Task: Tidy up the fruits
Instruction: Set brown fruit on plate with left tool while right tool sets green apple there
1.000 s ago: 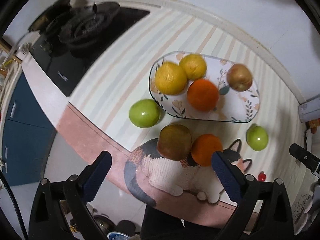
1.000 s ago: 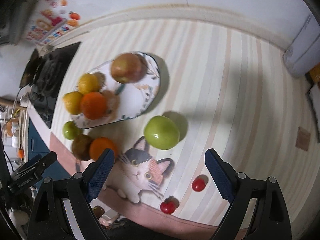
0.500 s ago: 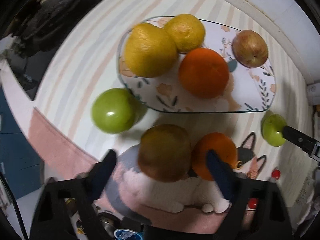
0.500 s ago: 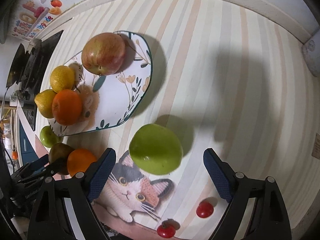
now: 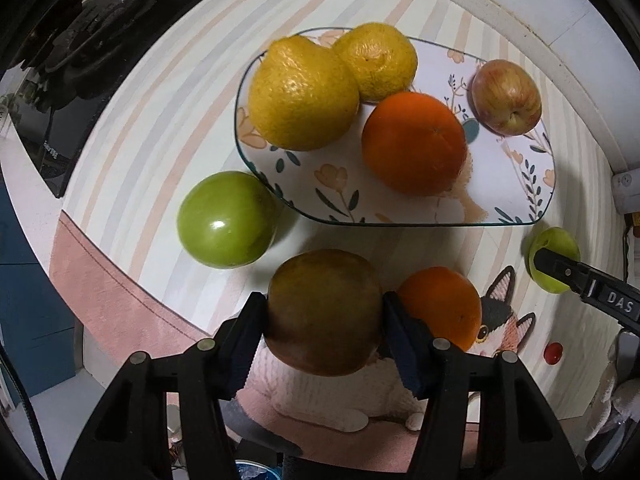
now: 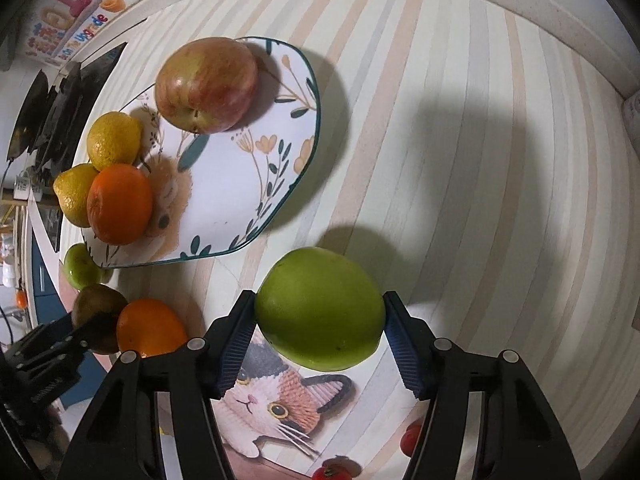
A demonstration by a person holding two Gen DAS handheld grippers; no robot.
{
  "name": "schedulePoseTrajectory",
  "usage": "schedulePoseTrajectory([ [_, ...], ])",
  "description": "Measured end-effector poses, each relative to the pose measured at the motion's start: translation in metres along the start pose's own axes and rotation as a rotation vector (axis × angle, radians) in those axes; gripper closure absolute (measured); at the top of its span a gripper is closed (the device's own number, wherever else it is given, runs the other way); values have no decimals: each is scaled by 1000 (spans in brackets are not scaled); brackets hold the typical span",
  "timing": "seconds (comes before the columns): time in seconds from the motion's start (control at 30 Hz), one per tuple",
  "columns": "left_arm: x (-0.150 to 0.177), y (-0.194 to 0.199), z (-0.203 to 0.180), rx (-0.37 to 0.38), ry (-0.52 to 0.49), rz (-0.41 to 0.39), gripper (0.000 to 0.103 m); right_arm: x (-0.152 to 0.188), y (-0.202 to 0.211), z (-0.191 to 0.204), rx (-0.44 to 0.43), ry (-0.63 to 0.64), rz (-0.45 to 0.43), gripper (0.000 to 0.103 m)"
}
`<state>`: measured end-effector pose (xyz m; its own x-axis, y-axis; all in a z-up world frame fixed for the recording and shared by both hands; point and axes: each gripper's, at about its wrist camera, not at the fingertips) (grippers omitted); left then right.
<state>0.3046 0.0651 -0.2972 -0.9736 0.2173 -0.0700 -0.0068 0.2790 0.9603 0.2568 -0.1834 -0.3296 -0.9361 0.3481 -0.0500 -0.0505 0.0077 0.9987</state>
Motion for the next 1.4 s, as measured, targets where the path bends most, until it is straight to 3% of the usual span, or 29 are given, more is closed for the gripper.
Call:
schedulePoseTrajectory([
  [0.23,-11,60,-22,69,-44,-75,47,8,32,5,-57,6,-64,38],
  [0.4,-62,93,-60,111,-133,-113,47,-7,54,16,-113,-4,-110,38],
  [0.5,-101,87,-79,79,-186,-110,47,-24,57,28,-112,-9,-127,38],
  [0.67,-150,50,-95,27,-231,-27,47,-51,44,38,-119,-18,-102,38],
  [0.9,-179,5,-100,42,-202,93,47,-67,28,45,-126,-24,-62,37],
  [1.03,-183,-10,-97,52,-159,152,46,-69,18,50,-162,-23,6,36],
  [1.07,-183,-12,-96,53,-150,159,46,-69,17,51,-159,-20,14,28],
  [1.13,-184,-8,-96,63,-149,142,33,-67,19,53,-150,-13,2,12],
  [1.23,-185,6,-95,64,-154,93,10,-63,26,53,-120,10,-11,11],
  [1.37,-183,19,-85,57,-132,61,10,-57,33,56,-62,34,-27,9],
  [1.4,-181,22,-83,77,-139,22,10,-55,35,56,-51,38,-32,9],
])
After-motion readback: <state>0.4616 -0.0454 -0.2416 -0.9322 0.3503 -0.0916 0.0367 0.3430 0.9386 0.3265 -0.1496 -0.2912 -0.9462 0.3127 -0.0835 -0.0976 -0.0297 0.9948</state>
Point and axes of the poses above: each gripper's, at about its wrist camera, not at the fingertips, and y roughly against the way its jaws point, z to its left, x to its underside, and after that the axes turned 12 degrees about x, right-handed
